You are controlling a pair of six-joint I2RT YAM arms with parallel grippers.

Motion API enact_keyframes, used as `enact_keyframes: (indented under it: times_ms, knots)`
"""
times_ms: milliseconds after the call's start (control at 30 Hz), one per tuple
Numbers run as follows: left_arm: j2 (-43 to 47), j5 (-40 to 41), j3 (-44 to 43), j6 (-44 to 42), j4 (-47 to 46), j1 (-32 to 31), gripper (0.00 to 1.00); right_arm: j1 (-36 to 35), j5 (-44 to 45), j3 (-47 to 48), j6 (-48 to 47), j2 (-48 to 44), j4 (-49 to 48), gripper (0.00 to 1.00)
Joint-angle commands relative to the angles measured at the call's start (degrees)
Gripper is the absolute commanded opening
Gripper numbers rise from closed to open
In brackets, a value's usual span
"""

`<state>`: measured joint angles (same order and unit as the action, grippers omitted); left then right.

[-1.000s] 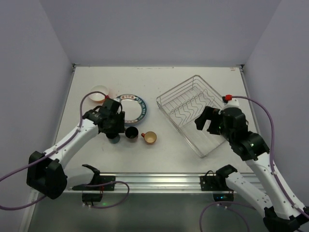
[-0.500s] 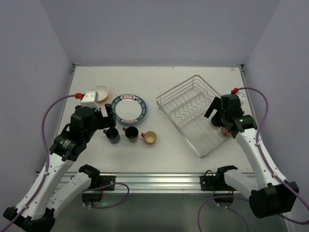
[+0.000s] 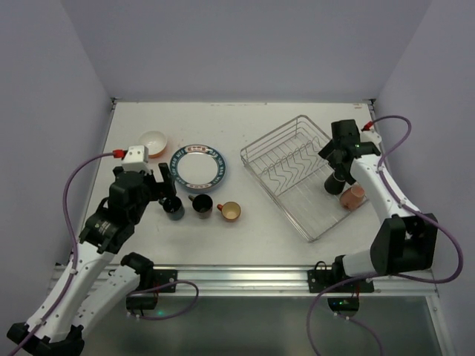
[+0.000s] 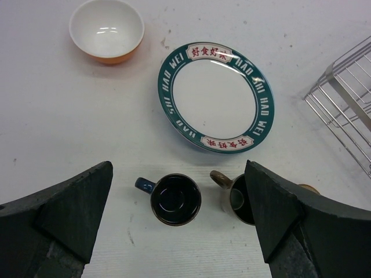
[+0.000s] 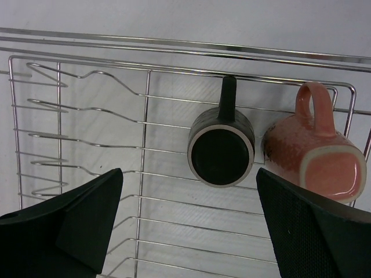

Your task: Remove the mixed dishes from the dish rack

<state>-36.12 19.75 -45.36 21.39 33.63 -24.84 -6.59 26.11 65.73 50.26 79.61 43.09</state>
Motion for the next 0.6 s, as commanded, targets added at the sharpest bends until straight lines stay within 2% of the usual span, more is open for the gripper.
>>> enact_keyframes:
  times_ms: [0, 267, 567]
  knots:
    - [-0.79, -0.15, 0.63, -0.91, -3.13, -0.21, 1.00, 0.35, 5.27, 3.43, 5.29, 1.42, 1.03, 0.99]
    - [-1.59, -1.20, 0.80, -1.08, -3.48, -0.30, 1.00, 0.53, 5.88, 4.05, 7.13, 6.08, 1.81, 0.99]
    - [-2.82, -1.91, 0.98, -1.17, -3.57, -0.38, 1.00, 0.53, 6.76, 1.59, 7.22, 5.29, 0.59, 0.99]
